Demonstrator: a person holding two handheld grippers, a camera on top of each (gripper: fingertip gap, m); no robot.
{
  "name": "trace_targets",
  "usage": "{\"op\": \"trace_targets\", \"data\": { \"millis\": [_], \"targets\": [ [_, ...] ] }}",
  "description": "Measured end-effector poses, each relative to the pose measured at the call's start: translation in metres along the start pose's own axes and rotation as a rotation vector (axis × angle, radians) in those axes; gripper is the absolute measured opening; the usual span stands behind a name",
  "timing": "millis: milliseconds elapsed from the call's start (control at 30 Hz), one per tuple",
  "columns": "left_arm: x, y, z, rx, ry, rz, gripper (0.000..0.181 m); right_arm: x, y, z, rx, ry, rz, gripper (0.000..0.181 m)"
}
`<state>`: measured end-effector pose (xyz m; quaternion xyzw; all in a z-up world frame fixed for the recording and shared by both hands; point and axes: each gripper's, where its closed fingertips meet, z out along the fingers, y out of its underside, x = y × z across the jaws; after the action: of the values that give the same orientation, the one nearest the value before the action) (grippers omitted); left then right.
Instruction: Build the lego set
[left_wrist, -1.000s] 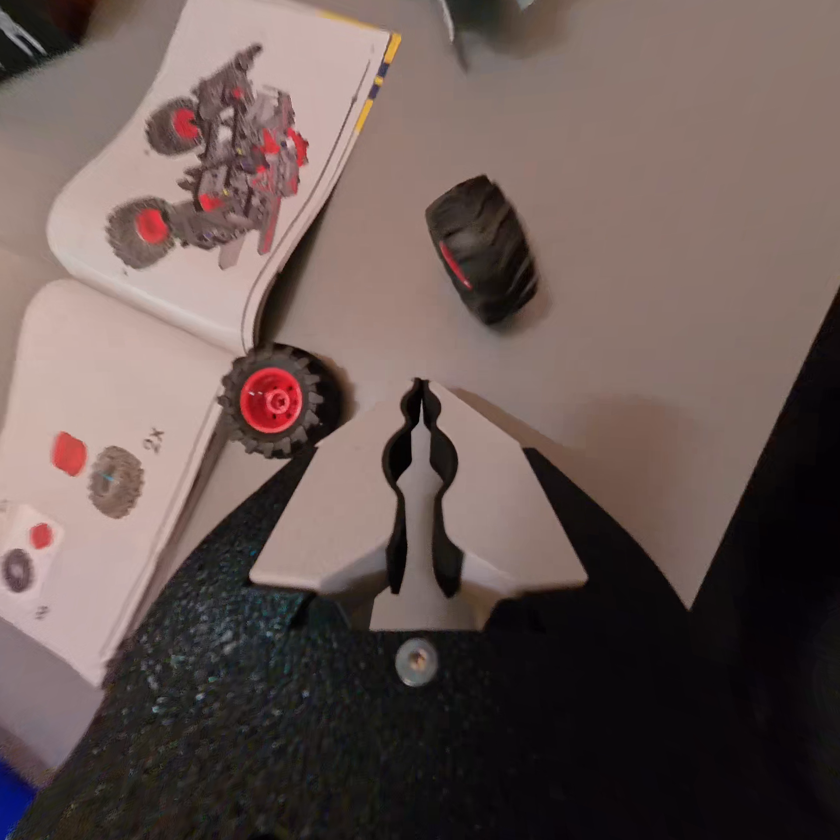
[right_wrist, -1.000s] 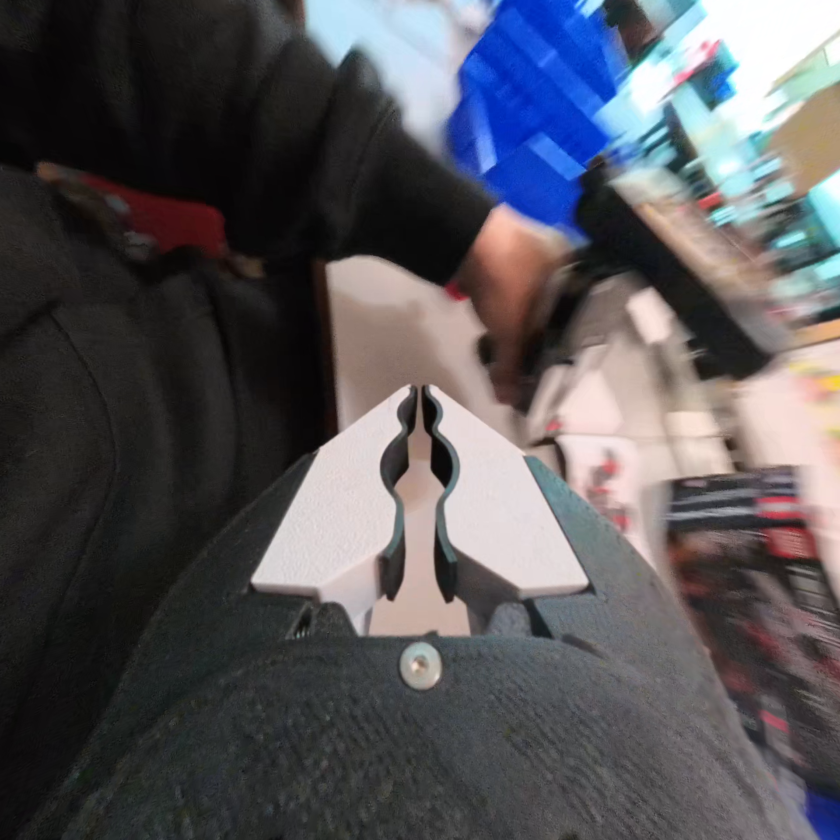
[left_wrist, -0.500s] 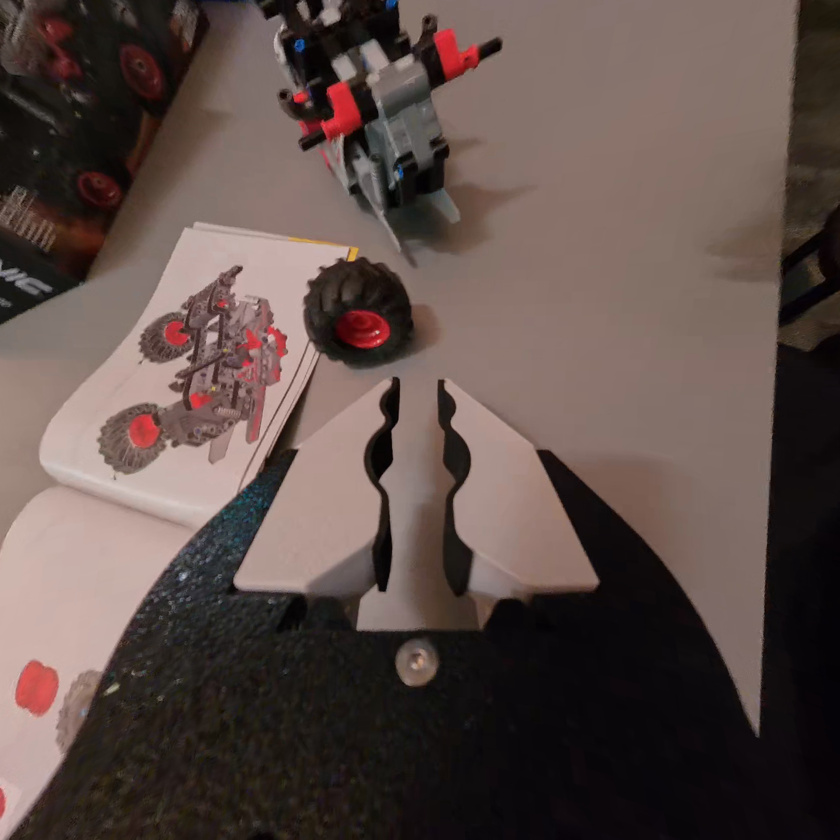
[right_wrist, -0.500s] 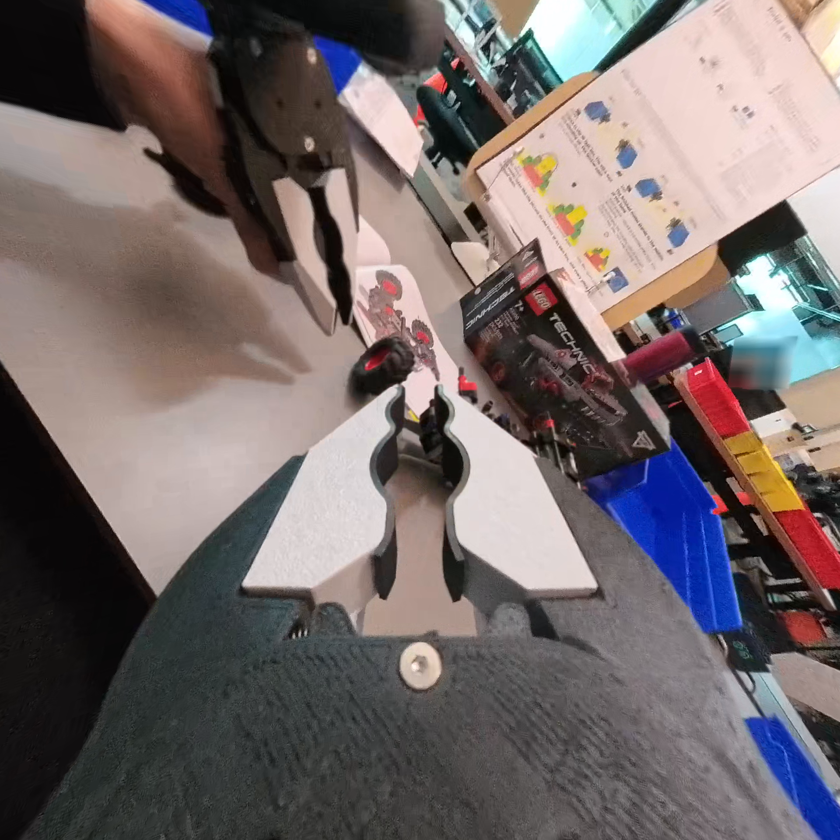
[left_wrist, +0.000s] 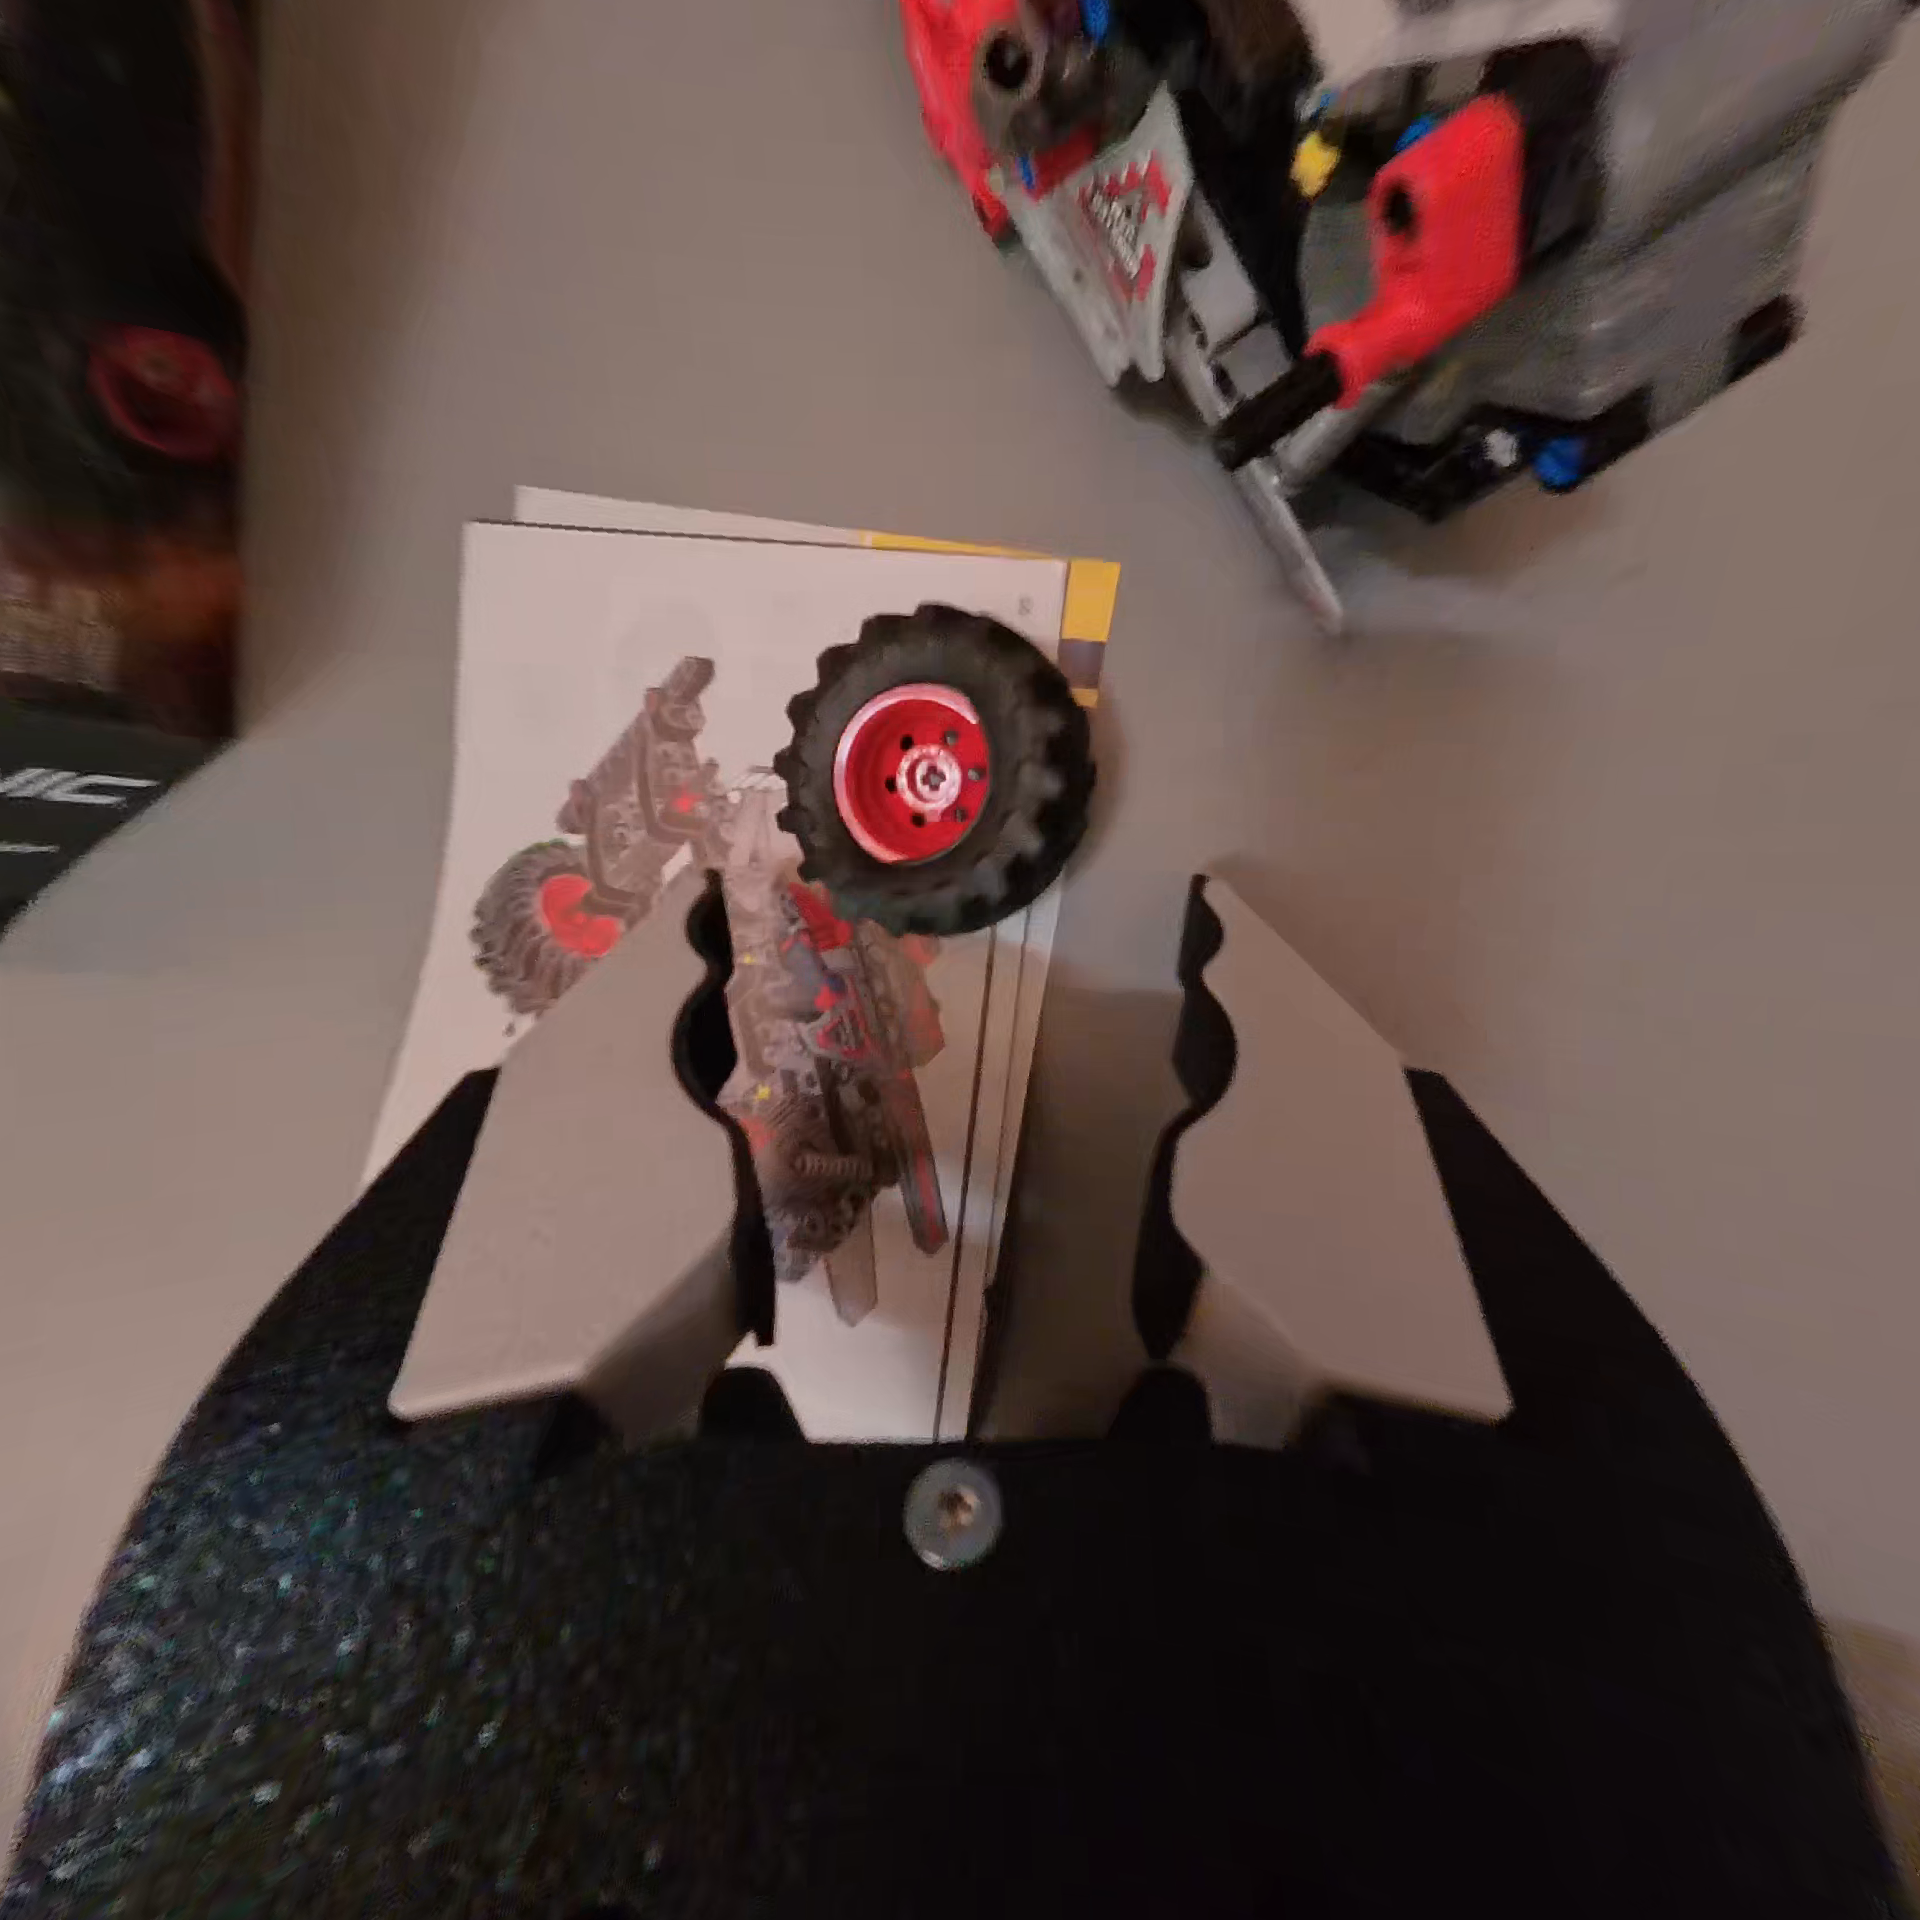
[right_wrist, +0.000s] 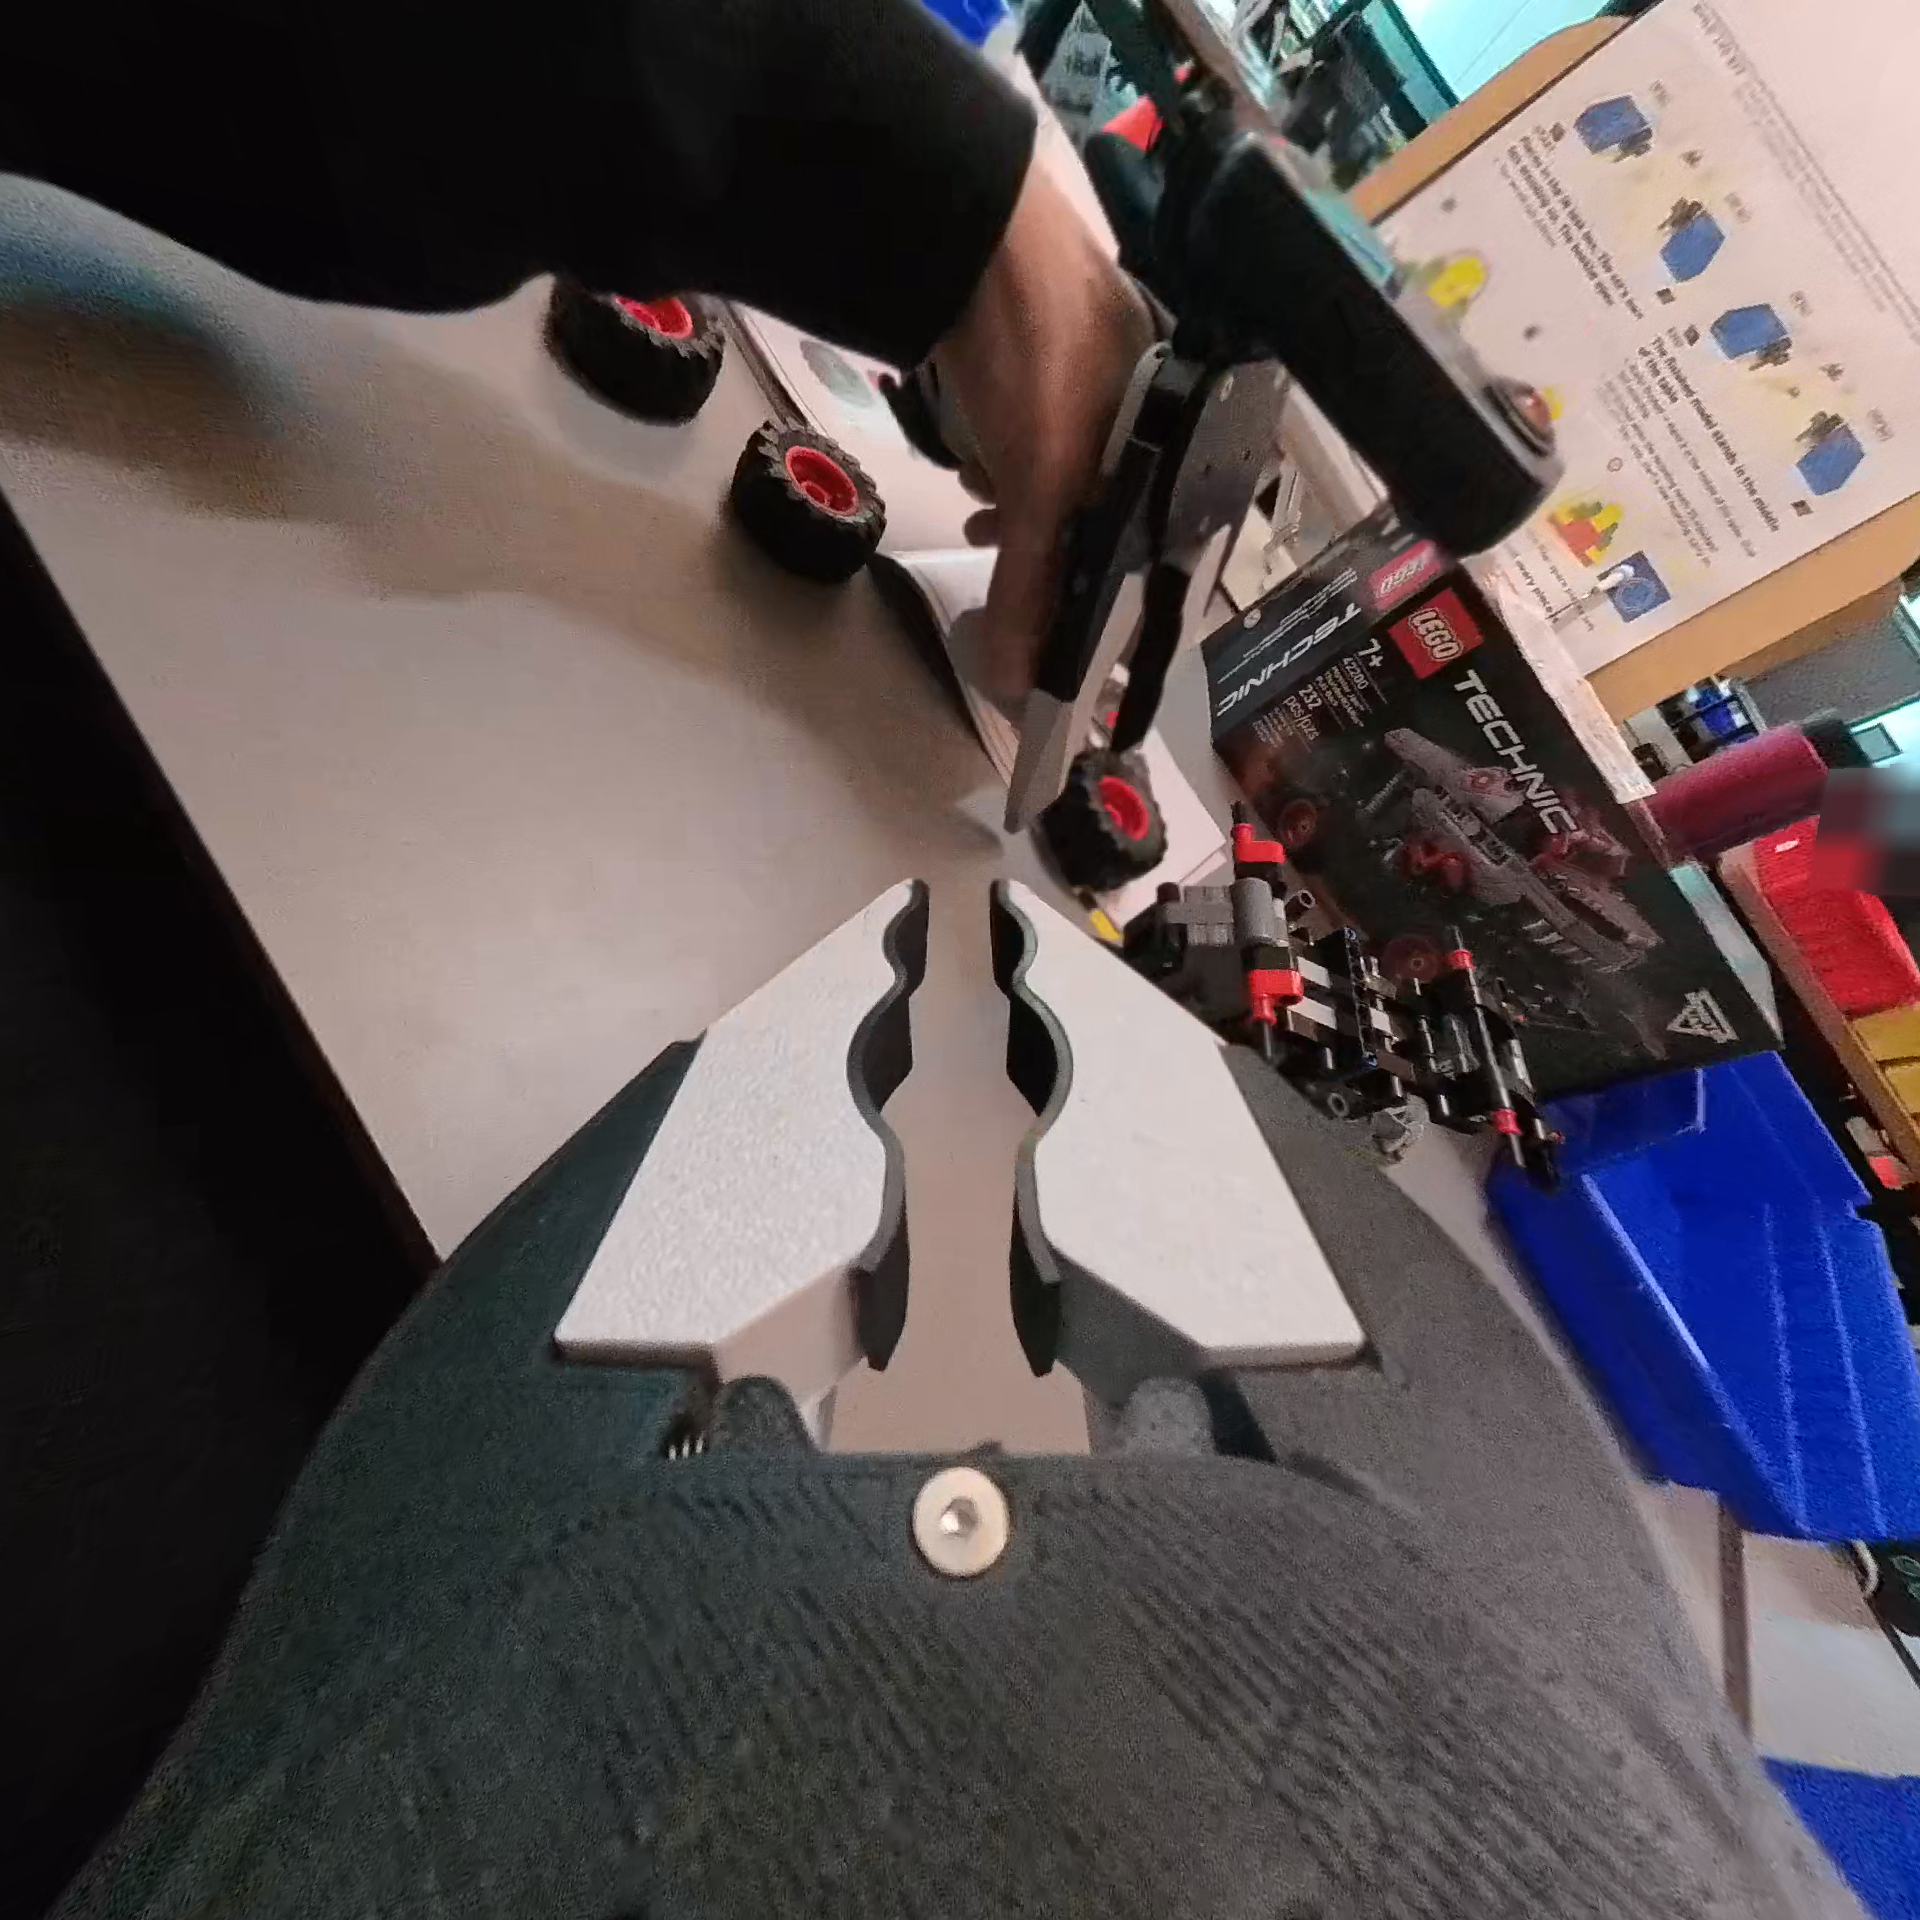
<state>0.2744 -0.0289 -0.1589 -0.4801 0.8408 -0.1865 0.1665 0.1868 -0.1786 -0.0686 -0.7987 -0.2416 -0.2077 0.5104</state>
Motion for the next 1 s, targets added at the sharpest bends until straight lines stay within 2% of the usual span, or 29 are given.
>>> {"op": "trace_targets", "data": {
  "millis": [33,100,267,367,400,467,533,600,667,733,800,833,867,900,1000],
  "targets": [
    [0.002,-0.001,0.003,0.017,0.006,0.030,0.075,-0.001,0.001,0.002,0.002,-0.010,0.004,0.010],
    [0.002,-0.003,0.004,0.059,-0.045,0.130,0.048,-0.001,0.006,0.006,0.002,-0.019,0.022,0.010],
    [0.011,0.001,-0.008,0.118,-0.115,0.182,0.044,-0.002,0.013,0.023,0.014,-0.061,0.091,0.013],
    [0.025,0.004,-0.036,0.197,-0.147,0.205,0.036,-0.006,0.013,0.027,0.009,-0.082,0.088,0.017],
    [0.032,0.005,-0.048,0.232,-0.173,0.225,0.029,-0.007,0.014,0.028,0.002,-0.092,0.099,0.019],
    [0.049,0.014,-0.062,0.262,-0.181,0.268,0.002,-0.008,0.016,0.031,0.003,-0.110,0.115,0.019],
    [0.057,0.027,-0.065,0.225,-0.161,0.229,0.017,-0.007,0.015,0.035,0.017,-0.119,0.126,0.019],
    [0.048,0.036,-0.067,0.202,-0.175,0.112,0.033,-0.009,0.010,0.039,0.030,-0.138,0.134,0.019],
    [0.035,0.033,-0.067,0.243,-0.175,-0.023,0.051,-0.010,0.006,0.041,0.033,-0.136,0.113,0.019],
    [0.027,0.021,-0.057,0.299,-0.130,-0.064,0.073,-0.010,0.005,0.043,0.027,-0.136,0.100,0.019],
    [0.029,0.013,-0.044,0.315,-0.083,0.041,0.061,-0.009,0.006,0.045,0.024,-0.147,0.115,0.020],
    [0.036,0.014,-0.037,0.297,-0.048,0.097,0.061,-0.009,0.007,0.045,0.019,-0.149,0.117,0.020],
    [0.036,0.015,-0.033,0.271,-0.070,0.129,0.066,-0.008,0.010,0.045,0.007,-0.152,0.115,0.020],
    [0.036,0.017,-0.034,0.257,-0.109,0.166,0.057,-0.008,0.015,0.044,-0.010,-0.156,0.112,0.021],
    [0.060,0.024,-0.043,0.216,-0.164,0.295,0.055,-0.007,0.025,0.046,-0.034,-0.168,0.134,0.024]
  ]
}}
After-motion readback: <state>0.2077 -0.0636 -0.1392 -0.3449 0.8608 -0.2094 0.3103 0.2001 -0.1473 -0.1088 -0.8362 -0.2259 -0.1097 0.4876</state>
